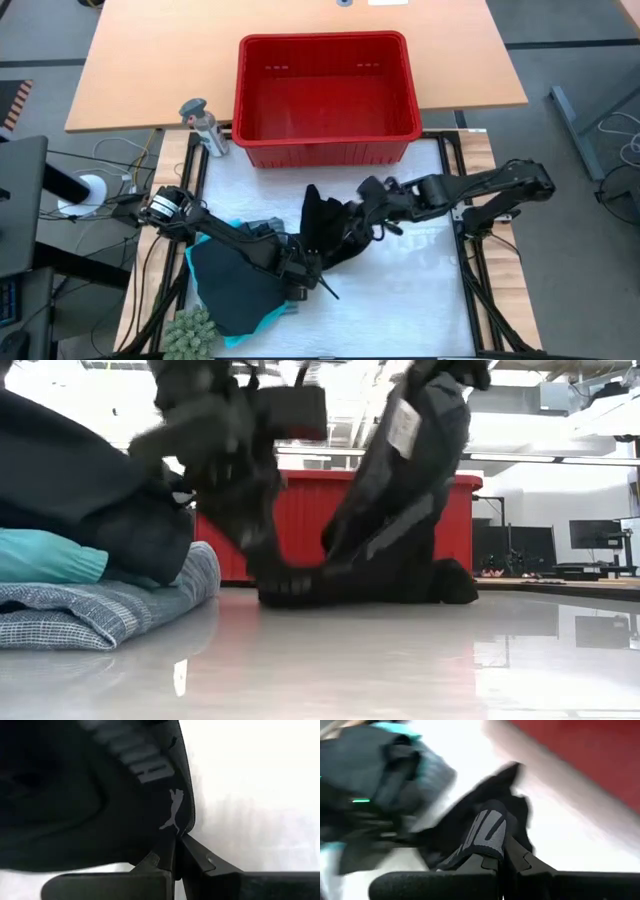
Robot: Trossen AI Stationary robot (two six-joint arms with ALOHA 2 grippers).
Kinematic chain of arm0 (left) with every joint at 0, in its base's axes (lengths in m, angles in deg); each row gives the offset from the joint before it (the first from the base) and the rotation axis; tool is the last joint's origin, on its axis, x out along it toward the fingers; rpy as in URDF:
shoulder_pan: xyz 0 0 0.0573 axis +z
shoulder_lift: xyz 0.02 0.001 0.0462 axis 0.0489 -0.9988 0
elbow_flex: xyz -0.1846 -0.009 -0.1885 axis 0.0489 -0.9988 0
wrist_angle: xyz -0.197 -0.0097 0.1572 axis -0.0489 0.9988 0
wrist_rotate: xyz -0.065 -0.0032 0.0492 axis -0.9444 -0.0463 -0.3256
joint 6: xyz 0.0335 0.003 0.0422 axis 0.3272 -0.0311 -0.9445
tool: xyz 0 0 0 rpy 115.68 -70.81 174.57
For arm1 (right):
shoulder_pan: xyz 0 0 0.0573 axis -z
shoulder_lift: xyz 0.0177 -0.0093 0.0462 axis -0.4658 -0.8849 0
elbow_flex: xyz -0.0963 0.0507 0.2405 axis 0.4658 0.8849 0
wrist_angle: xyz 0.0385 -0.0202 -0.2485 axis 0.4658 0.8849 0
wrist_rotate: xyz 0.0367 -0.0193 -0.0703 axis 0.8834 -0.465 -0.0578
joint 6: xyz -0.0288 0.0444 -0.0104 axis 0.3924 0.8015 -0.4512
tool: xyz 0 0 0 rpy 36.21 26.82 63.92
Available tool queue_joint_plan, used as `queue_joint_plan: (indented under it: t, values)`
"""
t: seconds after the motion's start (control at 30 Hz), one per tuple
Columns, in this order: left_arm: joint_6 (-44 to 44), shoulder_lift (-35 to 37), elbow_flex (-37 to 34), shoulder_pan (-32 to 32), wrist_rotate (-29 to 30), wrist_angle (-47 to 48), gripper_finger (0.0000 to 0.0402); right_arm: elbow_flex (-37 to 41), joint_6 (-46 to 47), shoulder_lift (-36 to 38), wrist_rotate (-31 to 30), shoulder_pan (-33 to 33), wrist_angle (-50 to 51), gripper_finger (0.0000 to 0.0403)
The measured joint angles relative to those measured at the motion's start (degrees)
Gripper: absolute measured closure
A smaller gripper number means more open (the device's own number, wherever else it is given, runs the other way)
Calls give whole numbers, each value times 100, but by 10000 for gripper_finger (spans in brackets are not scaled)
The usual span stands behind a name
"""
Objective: Fold Laundry from Bin
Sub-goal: Fold the black boxer from the red organizer bin
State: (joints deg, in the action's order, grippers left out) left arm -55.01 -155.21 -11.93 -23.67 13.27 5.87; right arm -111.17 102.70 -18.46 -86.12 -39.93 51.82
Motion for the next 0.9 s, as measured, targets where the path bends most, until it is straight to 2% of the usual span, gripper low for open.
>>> queue_joint_plan:
  t: [0.13, 0.3, 0.57, 0.67, 0.9]
  values:
    - [-141, 39, 834, -4, 32, 1066, 401, 0, 638, 272, -389, 70, 924, 382]
    - [-934, 39, 1906, 119, 489, 2242, 401, -2, 1035, 407, -561, 144, 1983, 382]
    - [-2274, 47, 3404, 985, 1308, 4455, 401, -1, 975, 429, -723, 489, 3460, 382]
    - [-2640, 52, 3855, 1456, 1417, 4926, 401, 0, 820, 564, -818, 745, 3705, 382]
    - [-3390, 89, 4759, 2436, 1459, 5151, 401, 0, 401, 1185, -971, 1450, 3733, 382]
